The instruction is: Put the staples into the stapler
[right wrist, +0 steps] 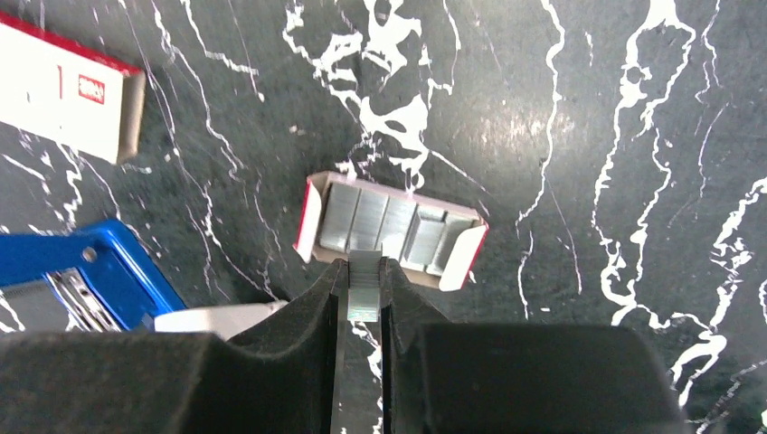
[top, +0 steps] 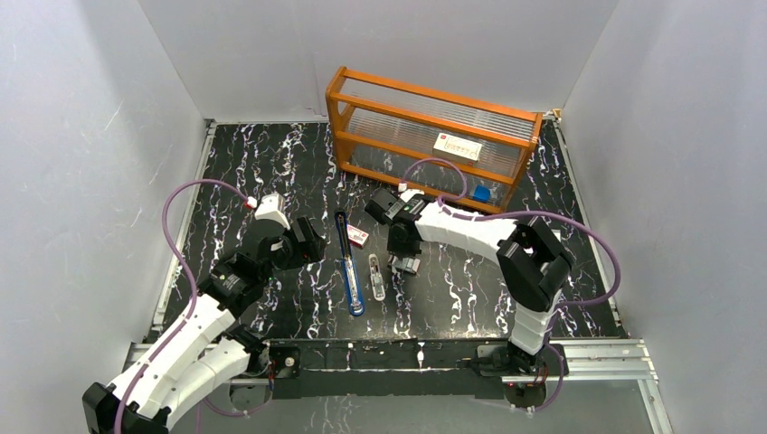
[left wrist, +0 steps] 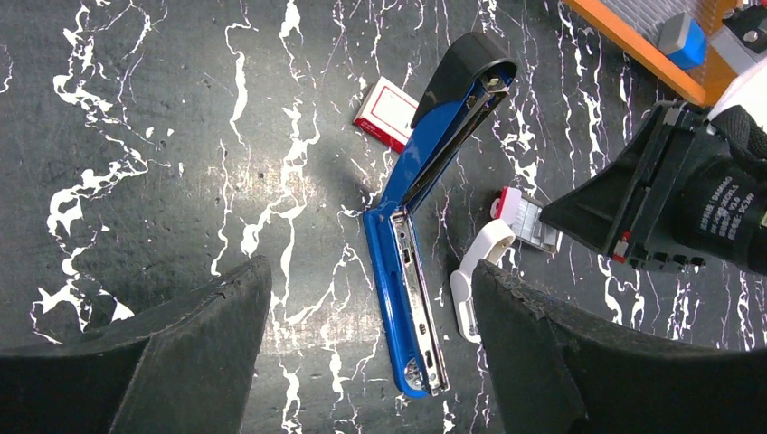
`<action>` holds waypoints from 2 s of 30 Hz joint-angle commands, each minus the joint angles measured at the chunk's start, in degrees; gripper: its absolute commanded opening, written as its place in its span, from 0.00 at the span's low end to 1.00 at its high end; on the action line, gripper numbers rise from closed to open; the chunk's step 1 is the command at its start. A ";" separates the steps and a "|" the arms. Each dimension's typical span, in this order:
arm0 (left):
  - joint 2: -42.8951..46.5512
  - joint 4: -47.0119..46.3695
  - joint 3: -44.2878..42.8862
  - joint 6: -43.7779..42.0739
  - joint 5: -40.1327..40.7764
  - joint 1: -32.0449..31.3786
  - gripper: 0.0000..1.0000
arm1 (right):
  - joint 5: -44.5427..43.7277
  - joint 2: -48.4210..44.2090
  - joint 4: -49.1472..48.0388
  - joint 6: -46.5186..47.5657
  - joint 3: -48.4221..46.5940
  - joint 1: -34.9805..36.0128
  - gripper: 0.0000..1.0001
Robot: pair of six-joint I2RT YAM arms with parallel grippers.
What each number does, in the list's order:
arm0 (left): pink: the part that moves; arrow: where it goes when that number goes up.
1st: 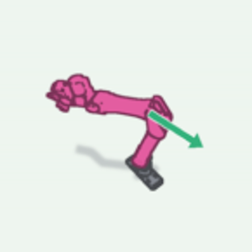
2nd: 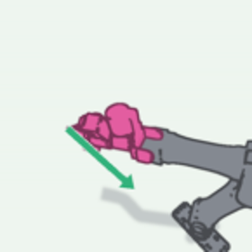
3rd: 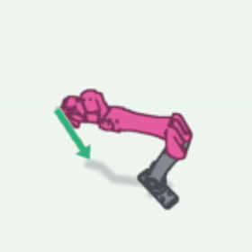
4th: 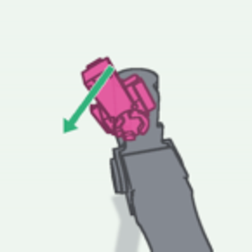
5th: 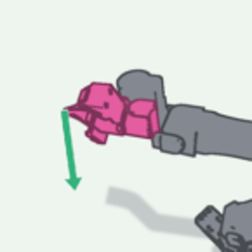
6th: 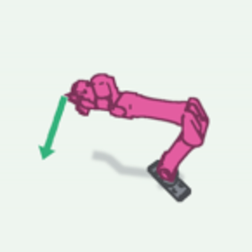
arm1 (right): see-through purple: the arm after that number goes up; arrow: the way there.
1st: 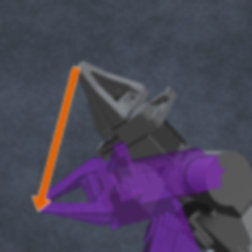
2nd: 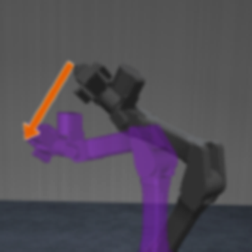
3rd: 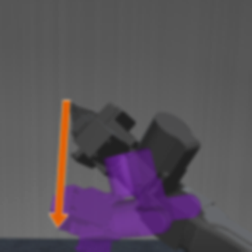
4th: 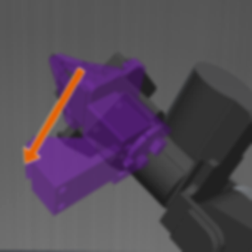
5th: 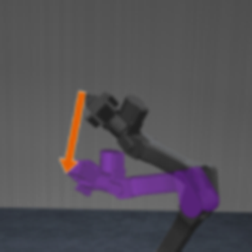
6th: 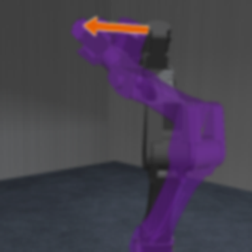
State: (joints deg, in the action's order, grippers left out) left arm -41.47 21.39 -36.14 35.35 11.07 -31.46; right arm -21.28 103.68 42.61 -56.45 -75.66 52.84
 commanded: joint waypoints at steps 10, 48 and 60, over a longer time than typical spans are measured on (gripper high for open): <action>-0.68 -1.43 -0.75 0.73 -0.96 0.09 0.79 | 3.63 -4.99 1.54 6.57 4.16 8.43 0.22; -0.98 -1.60 -0.03 0.38 -1.06 0.09 0.79 | 4.56 -0.04 5.98 -10.70 7.90 10.94 0.43; -1.61 -2.12 0.14 -0.28 -0.70 0.09 0.79 | 5.77 -0.30 0.34 -5.51 8.87 8.37 0.38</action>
State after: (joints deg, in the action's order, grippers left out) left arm -42.94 20.05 -36.03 35.94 9.63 -31.46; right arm -13.76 103.22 44.49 -63.88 -66.89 62.28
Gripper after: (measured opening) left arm 0.787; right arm 0.383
